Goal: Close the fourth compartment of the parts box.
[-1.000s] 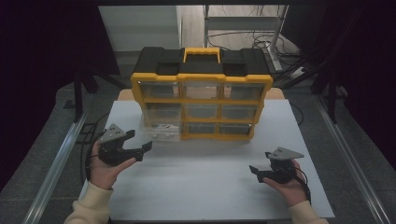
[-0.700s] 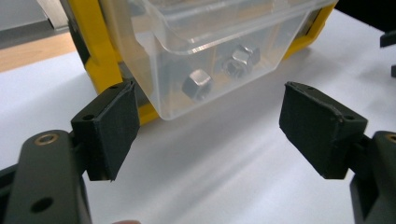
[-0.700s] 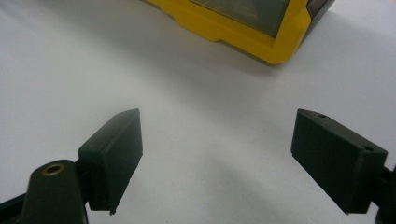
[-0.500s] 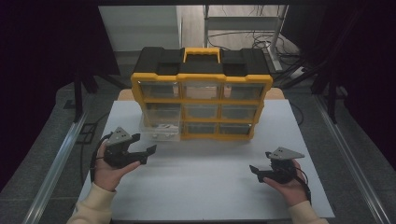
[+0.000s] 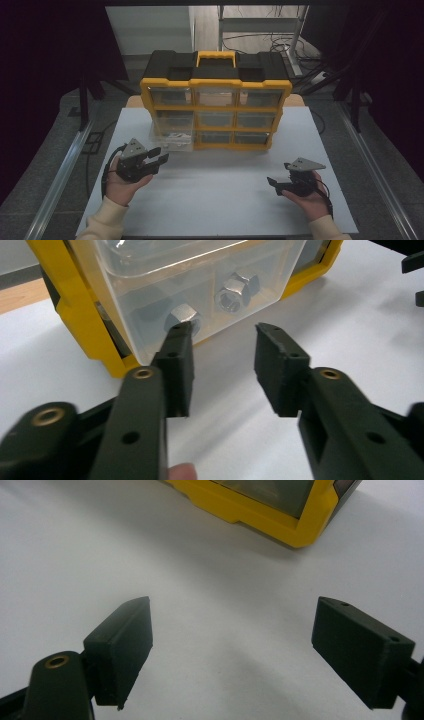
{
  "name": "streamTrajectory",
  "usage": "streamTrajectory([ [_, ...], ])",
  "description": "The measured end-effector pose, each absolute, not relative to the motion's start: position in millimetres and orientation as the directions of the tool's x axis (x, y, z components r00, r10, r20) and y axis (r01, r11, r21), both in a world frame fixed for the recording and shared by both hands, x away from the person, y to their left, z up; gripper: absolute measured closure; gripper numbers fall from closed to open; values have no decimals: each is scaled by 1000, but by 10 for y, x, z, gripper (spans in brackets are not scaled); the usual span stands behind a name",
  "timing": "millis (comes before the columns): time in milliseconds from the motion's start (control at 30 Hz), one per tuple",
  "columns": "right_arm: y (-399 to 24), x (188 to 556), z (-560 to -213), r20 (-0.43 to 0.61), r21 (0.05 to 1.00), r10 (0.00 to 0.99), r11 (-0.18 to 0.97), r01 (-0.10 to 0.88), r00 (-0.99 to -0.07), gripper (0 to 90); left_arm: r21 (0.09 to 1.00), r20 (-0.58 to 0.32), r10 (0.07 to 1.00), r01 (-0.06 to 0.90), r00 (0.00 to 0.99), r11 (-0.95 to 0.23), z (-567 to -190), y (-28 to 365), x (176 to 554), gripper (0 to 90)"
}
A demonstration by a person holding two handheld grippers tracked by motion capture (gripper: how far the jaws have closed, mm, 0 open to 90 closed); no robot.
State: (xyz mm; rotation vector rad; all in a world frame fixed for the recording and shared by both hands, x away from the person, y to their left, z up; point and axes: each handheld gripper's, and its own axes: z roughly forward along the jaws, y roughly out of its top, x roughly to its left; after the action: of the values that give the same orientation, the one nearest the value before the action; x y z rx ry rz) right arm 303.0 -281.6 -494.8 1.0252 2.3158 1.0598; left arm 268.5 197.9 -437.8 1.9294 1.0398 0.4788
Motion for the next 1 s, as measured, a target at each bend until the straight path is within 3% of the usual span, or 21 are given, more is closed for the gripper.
streamTrajectory([
  [467, -2807, 3030, -4954, -52, 767, 752, 452, 456, -657, 170, 834, -93, 812, 490, 576, -252, -4412, 1980, 2730, 866],
  [1000, -2802, 3033, -4962, -54, 764, 751, 455, 457, -658, 170, 835, -78, 822, 487, 565, -256, -4430, 1890, 2807, 898],
])
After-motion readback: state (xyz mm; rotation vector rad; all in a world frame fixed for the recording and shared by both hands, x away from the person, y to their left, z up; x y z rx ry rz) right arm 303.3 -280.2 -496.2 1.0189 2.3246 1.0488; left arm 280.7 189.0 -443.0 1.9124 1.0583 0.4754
